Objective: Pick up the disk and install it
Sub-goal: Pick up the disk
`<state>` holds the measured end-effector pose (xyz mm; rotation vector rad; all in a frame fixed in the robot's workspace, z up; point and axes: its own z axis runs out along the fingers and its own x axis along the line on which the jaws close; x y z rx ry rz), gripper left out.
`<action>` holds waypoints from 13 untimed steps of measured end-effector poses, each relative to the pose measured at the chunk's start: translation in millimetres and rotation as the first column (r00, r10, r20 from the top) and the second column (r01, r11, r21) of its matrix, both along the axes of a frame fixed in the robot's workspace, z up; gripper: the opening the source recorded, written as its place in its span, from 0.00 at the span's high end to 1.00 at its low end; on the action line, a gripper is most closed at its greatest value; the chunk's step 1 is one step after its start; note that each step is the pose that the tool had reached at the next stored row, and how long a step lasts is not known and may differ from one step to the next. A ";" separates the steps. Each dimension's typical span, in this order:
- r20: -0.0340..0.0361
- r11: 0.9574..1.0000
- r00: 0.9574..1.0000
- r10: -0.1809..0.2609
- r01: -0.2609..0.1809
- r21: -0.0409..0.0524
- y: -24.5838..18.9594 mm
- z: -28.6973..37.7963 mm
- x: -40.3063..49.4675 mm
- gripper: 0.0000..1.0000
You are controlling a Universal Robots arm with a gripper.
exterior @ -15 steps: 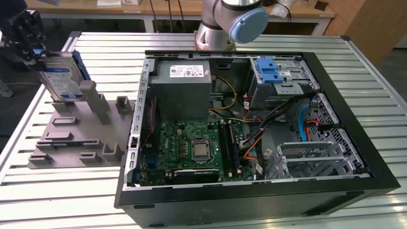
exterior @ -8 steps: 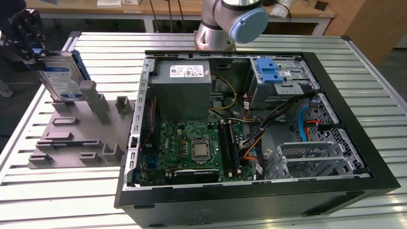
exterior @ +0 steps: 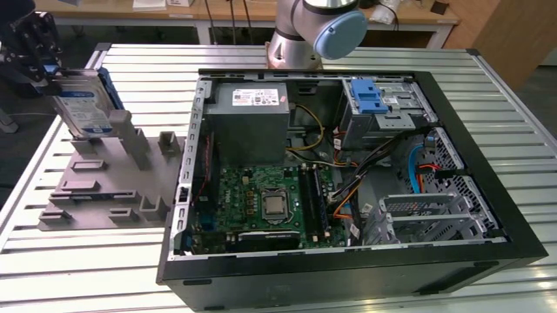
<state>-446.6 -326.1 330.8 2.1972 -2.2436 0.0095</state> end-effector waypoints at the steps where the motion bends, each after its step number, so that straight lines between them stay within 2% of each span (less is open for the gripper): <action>1: 0.000 1.000 1.000 0.000 0.000 0.000 0.0 0.2 0.0 0.64; 13: 0.000 1.000 1.000 0.000 0.000 0.000 0.0 2.9 0.0 0.64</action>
